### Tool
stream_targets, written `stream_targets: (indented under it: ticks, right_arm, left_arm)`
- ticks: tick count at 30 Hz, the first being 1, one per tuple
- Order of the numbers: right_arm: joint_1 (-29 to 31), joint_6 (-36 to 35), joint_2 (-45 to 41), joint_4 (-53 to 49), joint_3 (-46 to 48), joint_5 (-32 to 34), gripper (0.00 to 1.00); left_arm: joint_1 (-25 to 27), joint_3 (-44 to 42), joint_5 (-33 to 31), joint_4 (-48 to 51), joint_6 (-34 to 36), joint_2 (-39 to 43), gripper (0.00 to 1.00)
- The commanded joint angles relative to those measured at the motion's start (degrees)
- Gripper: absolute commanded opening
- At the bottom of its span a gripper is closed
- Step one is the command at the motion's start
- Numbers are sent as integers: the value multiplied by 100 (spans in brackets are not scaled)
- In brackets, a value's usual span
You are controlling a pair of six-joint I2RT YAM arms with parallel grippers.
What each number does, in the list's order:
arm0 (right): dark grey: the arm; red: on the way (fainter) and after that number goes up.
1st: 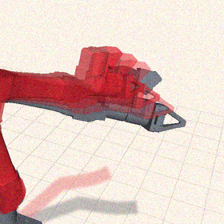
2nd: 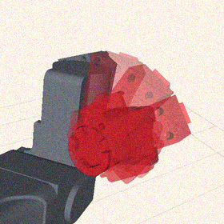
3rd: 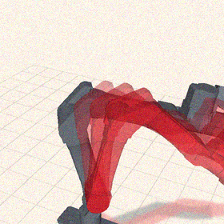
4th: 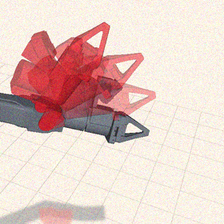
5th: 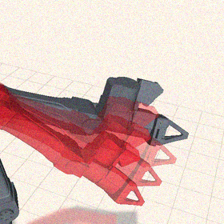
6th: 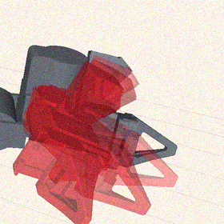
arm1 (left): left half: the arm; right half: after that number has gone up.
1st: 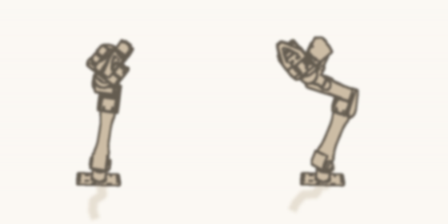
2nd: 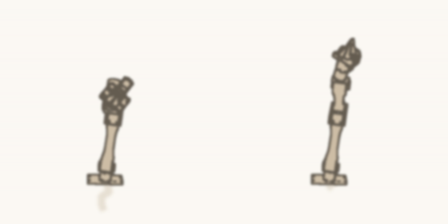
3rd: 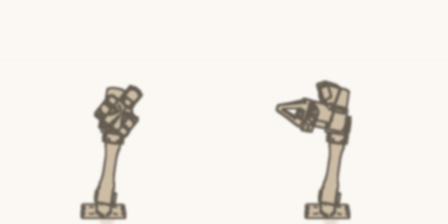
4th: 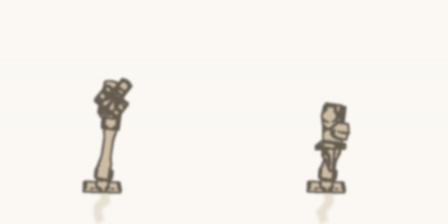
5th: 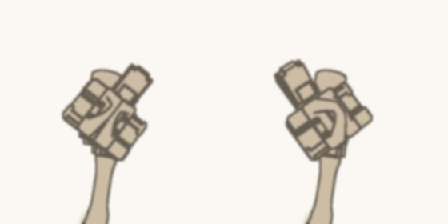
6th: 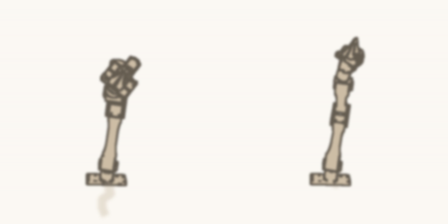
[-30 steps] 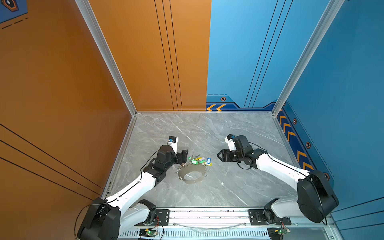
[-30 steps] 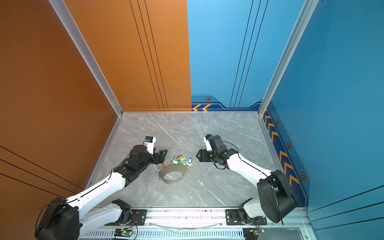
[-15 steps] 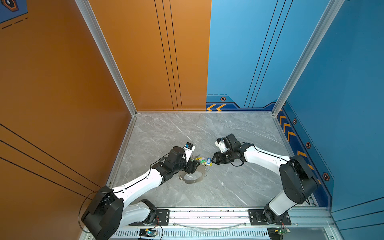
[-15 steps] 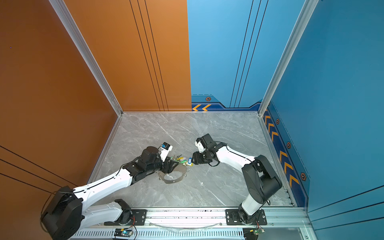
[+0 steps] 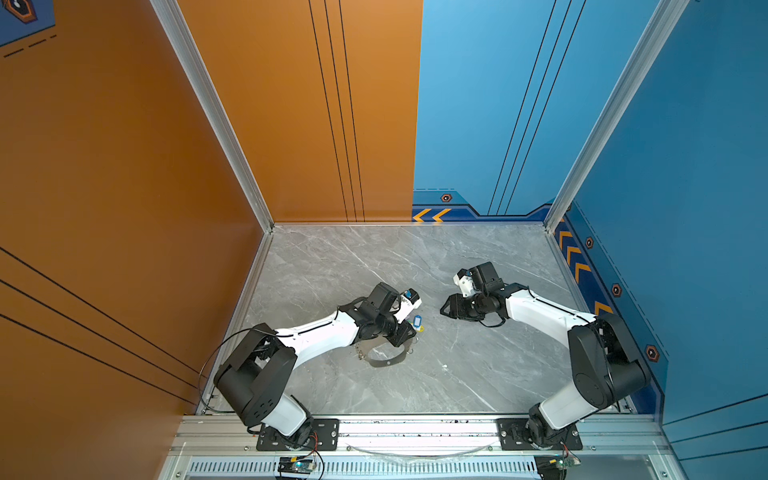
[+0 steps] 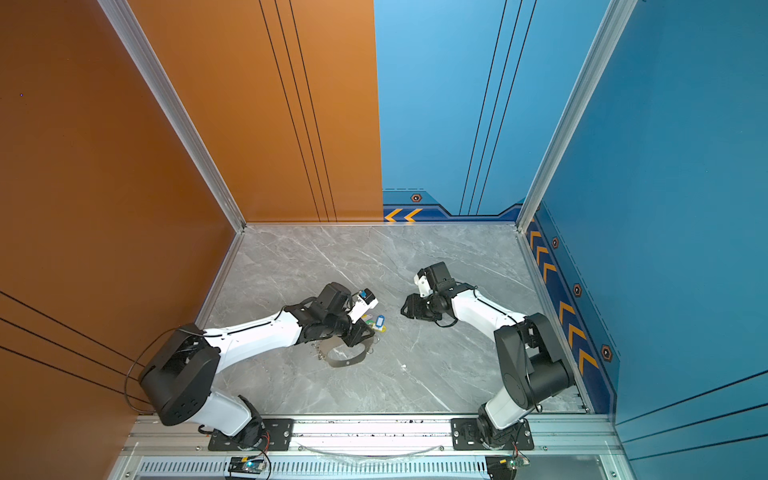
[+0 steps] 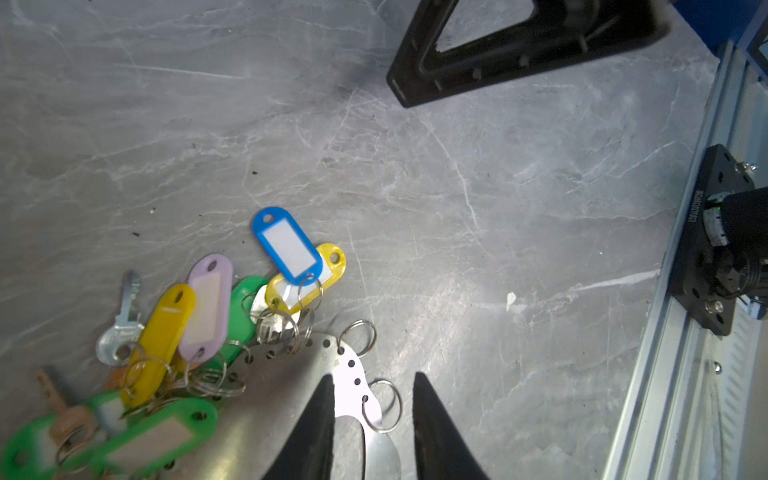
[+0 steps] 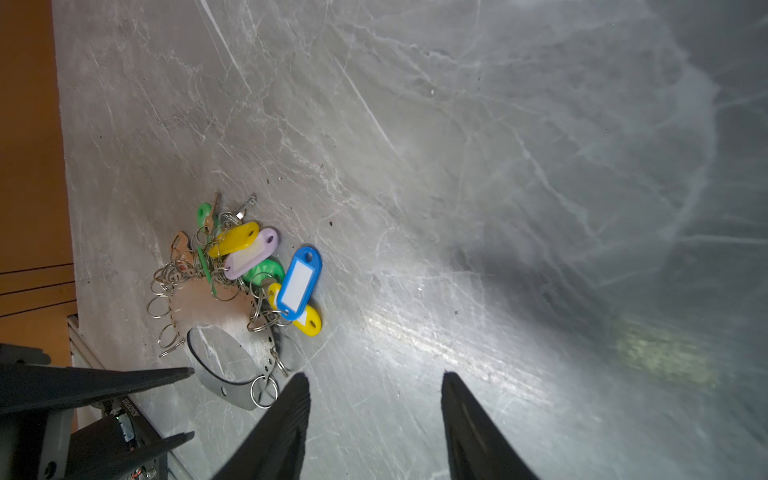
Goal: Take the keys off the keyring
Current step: 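Move both grippers toward the key ring plate from either side, then grip the edge of the metal ring plate with the left gripper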
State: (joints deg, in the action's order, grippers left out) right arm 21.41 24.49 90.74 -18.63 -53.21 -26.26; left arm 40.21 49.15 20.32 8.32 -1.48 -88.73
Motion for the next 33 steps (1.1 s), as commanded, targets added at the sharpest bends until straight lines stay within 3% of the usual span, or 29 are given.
stream_targets:
  ticks: [1,12,21,33]
  right_arm:
    - [-140,125,-202,181,175,-238,53]
    - [-265,142,-272,315,373,-379,53]
    - [-269,221,-251,425,468,-437,52]
    - [-263,266,-210,497,504,-446,52]
  left_arm:
    - [50,256,260,510,302,-231,32]
    - [43,753,-67,786,414,-891,31]
    - [24,921,-583,793,529,-878,34]
    - [-24,948,-566,910,731,-1159,27]
